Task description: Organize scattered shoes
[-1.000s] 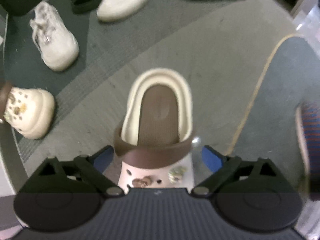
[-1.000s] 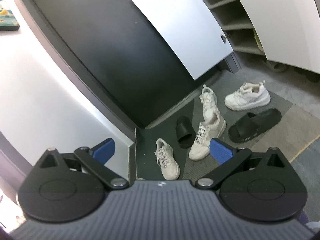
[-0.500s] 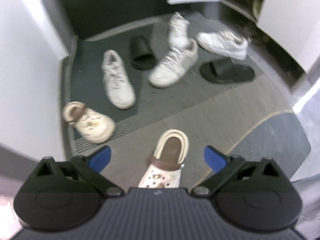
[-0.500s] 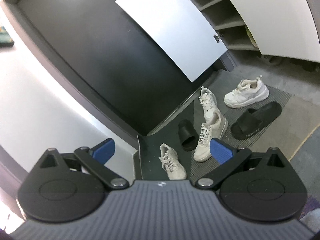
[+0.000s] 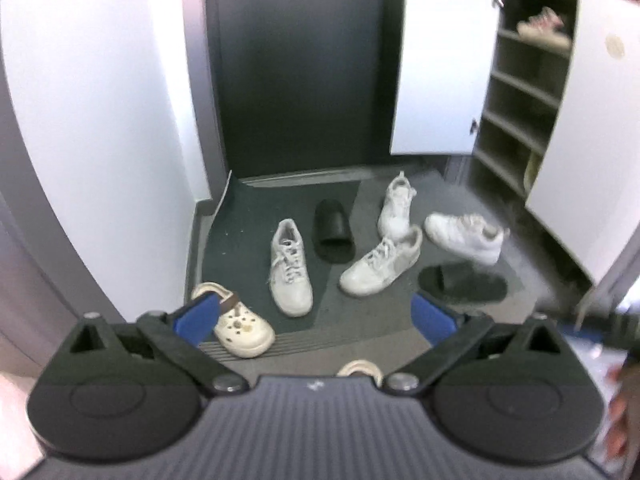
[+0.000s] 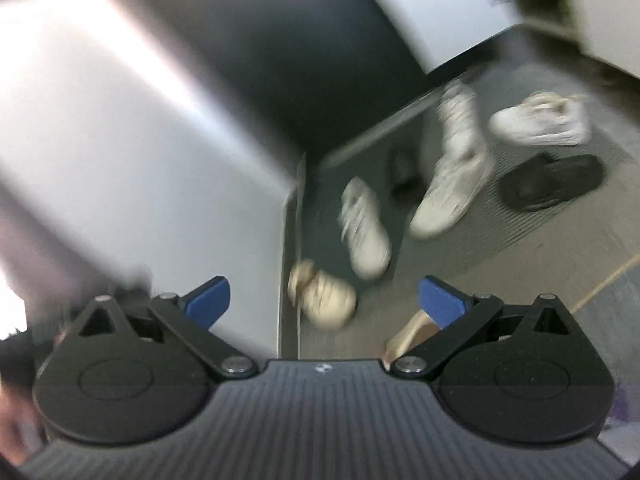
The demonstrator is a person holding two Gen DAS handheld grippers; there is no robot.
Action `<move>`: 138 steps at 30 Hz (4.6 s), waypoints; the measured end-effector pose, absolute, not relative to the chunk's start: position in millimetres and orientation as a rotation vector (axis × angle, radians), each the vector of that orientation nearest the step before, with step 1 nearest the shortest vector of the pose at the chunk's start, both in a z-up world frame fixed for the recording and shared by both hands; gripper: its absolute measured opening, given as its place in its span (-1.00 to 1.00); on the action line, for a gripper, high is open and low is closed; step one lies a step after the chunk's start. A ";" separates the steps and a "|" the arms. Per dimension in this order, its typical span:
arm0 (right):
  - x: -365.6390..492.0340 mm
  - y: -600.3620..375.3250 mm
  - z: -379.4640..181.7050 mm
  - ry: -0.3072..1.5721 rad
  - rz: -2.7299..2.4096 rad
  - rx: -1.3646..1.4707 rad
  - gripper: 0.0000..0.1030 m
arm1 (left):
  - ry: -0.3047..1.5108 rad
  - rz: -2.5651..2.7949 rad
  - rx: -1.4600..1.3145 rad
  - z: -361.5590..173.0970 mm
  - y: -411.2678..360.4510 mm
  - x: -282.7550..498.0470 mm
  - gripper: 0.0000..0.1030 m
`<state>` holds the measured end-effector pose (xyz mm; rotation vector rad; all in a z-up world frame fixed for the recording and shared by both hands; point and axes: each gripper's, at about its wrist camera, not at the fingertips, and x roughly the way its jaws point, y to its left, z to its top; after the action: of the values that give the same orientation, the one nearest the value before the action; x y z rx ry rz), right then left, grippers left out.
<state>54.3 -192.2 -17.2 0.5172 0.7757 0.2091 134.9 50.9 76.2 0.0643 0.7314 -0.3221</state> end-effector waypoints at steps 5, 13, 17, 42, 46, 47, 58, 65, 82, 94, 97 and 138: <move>61.8 -96.4 -42.1 0.816 0.632 -0.336 1.00 | 0.744 -0.359 -0.023 78.2 57.1 148.7 0.99; 52.7 -34.2 -215.1 0.659 1.154 -1.384 1.00 | 0.594 -0.345 -0.070 99.5 73.4 134.8 0.99; 64.4 -22.7 -280.3 0.503 1.256 -1.637 1.00 | 0.593 -0.299 -0.084 98.1 75.6 142.1 0.99; 134.2 28.7 -419.2 0.711 1.311 -1.947 0.91 | 0.570 -0.141 -0.030 94.0 80.0 170.1 0.99; 150.4 41.3 -401.9 0.899 1.155 -1.760 0.77 | 0.572 -0.135 -0.075 95.0 92.8 167.8 0.99; 155.5 43.7 -397.2 0.940 1.113 -1.709 0.72 | 0.568 -0.137 -0.090 95.9 95.3 166.5 0.99; 219.8 41.5 -332.9 1.492 0.584 -0.535 0.66 | 0.461 -0.124 -0.108 112.3 104.4 150.1 0.99; 207.8 27.7 -347.1 1.611 0.192 0.076 0.63 | 0.411 -0.106 -0.084 119.2 108.1 142.8 1.00; 202.3 15.0 -305.9 1.435 0.177 -0.002 1.00 | 0.534 -0.051 -0.068 100.1 126.8 157.8 0.99; 102.0 -65.8 -93.7 1.111 0.120 0.057 1.00 | 0.613 -0.027 0.006 77.6 119.6 167.5 0.99; 71.4 -82.6 -44.5 1.042 0.132 0.120 1.00 | 0.696 -0.059 -0.027 60.4 127.0 167.4 0.99; 107.0 -213.1 -49.3 0.845 0.055 0.814 1.00 | 1.290 0.223 -0.093 -339.2 122.6 486.3 0.99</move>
<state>107.0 -213.1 -49.3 0.8144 0.8454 0.0552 486.3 122.6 -339.2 -0.0935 1.2901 0.2230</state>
